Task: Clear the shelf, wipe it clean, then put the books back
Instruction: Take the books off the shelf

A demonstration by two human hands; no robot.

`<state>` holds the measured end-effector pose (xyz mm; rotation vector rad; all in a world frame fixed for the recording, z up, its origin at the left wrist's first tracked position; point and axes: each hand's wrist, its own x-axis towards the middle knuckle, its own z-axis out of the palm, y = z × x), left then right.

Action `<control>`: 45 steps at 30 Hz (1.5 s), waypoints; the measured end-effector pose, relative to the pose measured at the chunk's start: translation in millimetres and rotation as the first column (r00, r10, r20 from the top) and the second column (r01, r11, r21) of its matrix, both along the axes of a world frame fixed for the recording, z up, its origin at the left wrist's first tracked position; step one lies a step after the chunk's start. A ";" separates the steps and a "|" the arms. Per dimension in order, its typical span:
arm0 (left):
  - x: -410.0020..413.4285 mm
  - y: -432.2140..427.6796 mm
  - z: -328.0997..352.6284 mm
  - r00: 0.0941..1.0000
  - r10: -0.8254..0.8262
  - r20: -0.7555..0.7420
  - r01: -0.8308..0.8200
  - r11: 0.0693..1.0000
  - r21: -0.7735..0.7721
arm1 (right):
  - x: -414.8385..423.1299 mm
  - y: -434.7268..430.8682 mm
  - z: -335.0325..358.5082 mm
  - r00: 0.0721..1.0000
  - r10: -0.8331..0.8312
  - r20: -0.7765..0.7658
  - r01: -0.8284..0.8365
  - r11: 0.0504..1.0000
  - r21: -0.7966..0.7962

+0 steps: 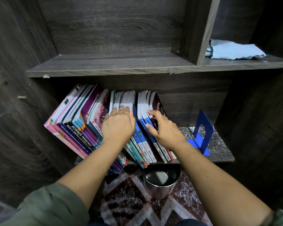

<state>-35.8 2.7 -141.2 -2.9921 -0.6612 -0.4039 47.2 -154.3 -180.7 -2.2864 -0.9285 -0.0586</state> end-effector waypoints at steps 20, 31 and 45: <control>-1.2 -0.9 1.2 1.000 -0.011 0.000 0.011 1.000 0.005 | -12.0 12.2 -3.0 0.972 -0.188 0.142 0.201 0.975 -0.089; -1.3 -0.7 1.5 1.000 -0.012 -0.003 0.012 1.000 0.008 | -20.4 4.2 -30.2 0.976 -0.082 0.204 0.112 0.984 -0.140; -0.2 0.1 -1.0 1.000 -0.011 -0.001 0.011 1.000 0.013 | -15.8 21.7 -58.0 0.920 -0.340 -0.195 0.378 0.901 0.214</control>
